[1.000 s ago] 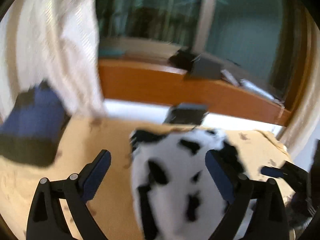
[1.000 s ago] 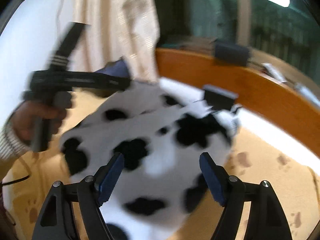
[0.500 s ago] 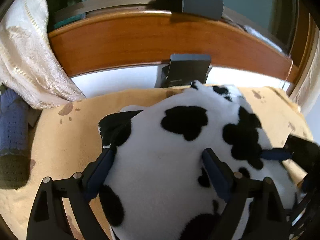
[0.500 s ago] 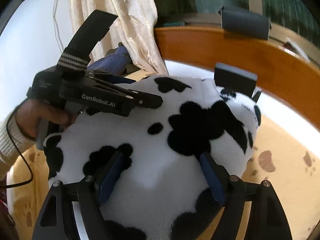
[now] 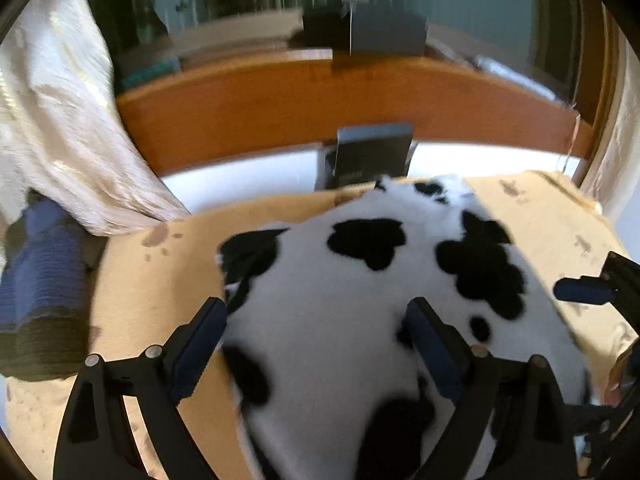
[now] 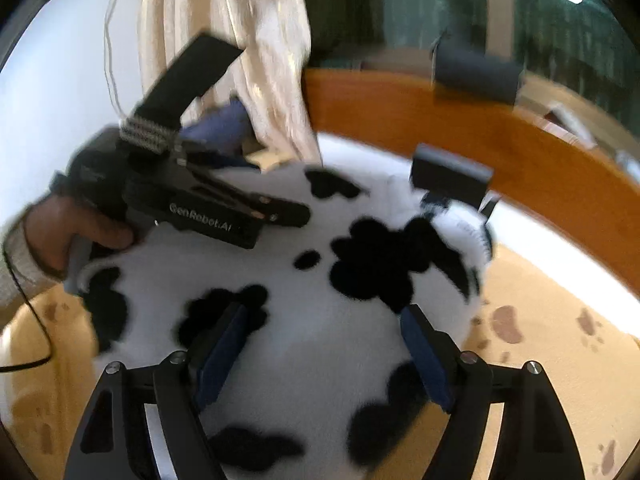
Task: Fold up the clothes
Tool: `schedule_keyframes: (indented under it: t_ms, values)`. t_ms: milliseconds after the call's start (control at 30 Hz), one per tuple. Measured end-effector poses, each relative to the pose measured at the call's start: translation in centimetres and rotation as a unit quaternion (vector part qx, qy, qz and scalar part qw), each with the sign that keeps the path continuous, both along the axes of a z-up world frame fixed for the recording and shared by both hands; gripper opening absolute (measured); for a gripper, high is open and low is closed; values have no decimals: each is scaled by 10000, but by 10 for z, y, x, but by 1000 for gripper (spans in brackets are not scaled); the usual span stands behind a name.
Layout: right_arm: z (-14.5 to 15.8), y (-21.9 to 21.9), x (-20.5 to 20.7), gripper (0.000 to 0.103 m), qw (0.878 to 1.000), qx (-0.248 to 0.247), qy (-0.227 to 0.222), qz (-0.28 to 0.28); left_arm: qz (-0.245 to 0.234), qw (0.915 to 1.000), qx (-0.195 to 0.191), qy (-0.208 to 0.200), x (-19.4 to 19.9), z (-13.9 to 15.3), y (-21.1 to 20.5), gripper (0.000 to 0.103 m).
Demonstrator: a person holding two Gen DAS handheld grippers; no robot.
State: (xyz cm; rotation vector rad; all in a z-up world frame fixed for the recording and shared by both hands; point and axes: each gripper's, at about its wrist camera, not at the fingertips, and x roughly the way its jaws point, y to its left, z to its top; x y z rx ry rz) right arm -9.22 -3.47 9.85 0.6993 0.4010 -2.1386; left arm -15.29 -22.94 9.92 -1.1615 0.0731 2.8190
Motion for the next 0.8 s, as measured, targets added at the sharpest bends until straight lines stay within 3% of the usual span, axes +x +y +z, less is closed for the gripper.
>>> schedule_keyframes:
  t_ms: [133,200,333,367,500,667,800]
  values:
    - [3,5,36,81,9982,188,282,486,-455,9989,106,95,31,21,3,93]
    - [-13,0,44,81,9961,569,283,611,-764,9970,35,-82,39,17,14,93]
    - [-33,-5,47,81,9938,880,312,597,-919,9921,-813,-273,44,-12,34,93]
    - [-34,-5,45,81,9941,873,256,593,-901,9924,-787,-285,43,-16,33,93]
    - [-40,-8,47,82,9933,964,335,547,-784,9951,-436,-411,37,-25,20,94]
    - [-39,-7,46,82,9949,861,228,478,-700,9951,354,-608,32,-23,-1,94]
    - [-12,0,32,82,9987,436,-66,237,-572,9916,993,-603,32,-6,-13,95]
